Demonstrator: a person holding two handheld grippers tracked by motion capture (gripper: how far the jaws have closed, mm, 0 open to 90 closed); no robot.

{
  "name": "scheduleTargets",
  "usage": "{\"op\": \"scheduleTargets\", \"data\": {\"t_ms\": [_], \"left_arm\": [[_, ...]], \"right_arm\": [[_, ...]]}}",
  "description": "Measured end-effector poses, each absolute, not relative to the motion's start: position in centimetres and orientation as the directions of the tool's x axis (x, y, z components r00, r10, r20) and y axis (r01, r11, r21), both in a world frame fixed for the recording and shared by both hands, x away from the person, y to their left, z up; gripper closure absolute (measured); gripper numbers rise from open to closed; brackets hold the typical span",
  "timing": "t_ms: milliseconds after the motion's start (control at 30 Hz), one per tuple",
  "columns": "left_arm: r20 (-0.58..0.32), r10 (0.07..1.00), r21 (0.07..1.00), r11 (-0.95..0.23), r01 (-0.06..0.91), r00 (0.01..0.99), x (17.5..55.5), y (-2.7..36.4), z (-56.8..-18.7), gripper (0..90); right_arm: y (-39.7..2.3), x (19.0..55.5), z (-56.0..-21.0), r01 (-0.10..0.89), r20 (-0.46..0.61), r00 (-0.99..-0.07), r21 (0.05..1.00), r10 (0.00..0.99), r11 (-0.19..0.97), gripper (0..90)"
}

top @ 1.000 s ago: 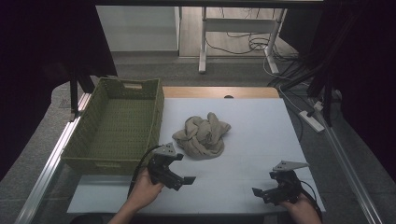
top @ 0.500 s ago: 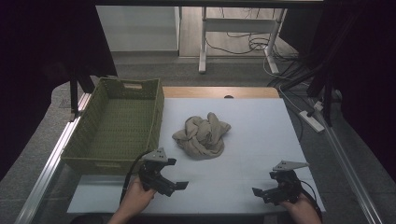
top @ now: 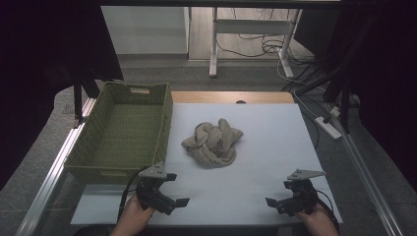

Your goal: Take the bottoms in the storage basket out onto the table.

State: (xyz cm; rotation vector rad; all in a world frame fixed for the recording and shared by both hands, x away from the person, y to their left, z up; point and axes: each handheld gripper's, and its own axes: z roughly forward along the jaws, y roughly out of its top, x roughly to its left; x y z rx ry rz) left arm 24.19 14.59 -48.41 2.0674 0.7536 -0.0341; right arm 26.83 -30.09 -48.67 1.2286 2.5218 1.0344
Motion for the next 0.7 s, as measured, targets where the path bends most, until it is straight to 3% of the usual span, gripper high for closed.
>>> {"op": "scheduleTargets", "data": {"t_ms": [700], "left_arm": [[-0.278, 0.612, 0.744, -0.349, 0.569, 0.740, 21.0, 19.5, -48.9, 0.0]], "right_arm": [[-30.0, 26.9, -48.7, 0.640, 0.155, -0.653, 0.636, 0.741, 0.431, 1.0]]}}
